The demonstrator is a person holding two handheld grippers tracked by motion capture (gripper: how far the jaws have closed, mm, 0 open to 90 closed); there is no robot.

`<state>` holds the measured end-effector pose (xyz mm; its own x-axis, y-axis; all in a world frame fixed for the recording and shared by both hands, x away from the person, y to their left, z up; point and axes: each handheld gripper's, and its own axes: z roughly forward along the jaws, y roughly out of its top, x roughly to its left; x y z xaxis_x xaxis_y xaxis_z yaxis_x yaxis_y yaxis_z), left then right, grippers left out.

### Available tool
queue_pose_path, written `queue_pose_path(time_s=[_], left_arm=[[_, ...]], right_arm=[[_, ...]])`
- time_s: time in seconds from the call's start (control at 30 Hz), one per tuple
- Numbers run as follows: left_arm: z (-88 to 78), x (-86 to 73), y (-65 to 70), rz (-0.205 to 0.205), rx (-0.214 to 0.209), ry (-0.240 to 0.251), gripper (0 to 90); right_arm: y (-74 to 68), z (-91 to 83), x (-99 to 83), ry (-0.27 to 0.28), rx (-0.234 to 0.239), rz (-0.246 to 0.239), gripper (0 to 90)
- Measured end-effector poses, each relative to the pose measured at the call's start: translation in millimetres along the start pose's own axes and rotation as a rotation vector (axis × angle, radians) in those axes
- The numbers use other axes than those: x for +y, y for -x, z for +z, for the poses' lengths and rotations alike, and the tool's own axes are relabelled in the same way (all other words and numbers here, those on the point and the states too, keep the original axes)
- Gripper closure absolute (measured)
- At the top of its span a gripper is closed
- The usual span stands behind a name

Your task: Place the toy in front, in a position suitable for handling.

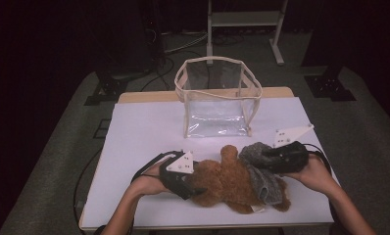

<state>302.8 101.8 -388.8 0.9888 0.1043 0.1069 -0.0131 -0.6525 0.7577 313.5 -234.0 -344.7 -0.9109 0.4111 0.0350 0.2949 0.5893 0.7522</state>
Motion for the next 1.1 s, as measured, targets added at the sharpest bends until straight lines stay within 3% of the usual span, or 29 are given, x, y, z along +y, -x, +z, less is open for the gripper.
queue_pose_path(time_s=[0.1, 0.2, 0.23, 0.33, 0.47, 0.5, 0.57, 0.73, 0.93, 1.1], left_arm=[[-0.8, -0.3, 0.6, 0.016, 0.002, -0.005, 23.3], [-1.3, -1.2, 1.3, 0.019, -0.001, -0.003, 23.2], [-1.9, -2.2, 1.3, 0.019, -0.003, 0.002, 23.2], [-2.9, -3.2, -0.2, 0.003, -0.01, 0.018, 22.2], [-4.7, -2.9, -3.5, -0.017, -0.003, 0.031, 14.0], [-5.8, -2.8, -5.3, -0.03, 0.002, 0.032, 11.2], [-5.6, -2.9, -6.8, -0.059, 0.0, 0.032, 8.7], [0.8, -1.8, -10.0, -0.123, -0.037, 0.061, 3.0], [12.0, 3.4, -14.7, -0.139, -0.121, 0.096, 1.8], [21.6, 9.8, -15.1, -0.123, -0.138, 0.084, 0.0]], right_arm=[[4.7, 18.9, 12.5, 0.006, 0.029, -0.003, 68.2], [2.3, 29.3, 17.7, 0.008, 0.049, -0.009, 68.2], [-3.3, 36.3, 20.7, -0.004, 0.063, -0.031, 68.2], [-3.4, 29.7, 16.7, -0.001, 0.055, -0.028, 68.2], [-1.2, 19.1, 1.8, 0.013, 0.041, 0.009, 68.3], [-2.7, 14.5, -11.4, 0.033, 0.046, 0.042, 68.5], [-6.1, 11.6, -20.3, 0.065, 0.043, 0.062, 68.6], [-17.3, 0.9, -37.1, 0.122, 0.029, 0.075, 68.7], [-26.5, -8.5, -46.8, 0.136, 0.024, 0.08, 68.7], [-29.5, -11.0, -51.1, 0.143, 0.026, 0.079, 68.7]])
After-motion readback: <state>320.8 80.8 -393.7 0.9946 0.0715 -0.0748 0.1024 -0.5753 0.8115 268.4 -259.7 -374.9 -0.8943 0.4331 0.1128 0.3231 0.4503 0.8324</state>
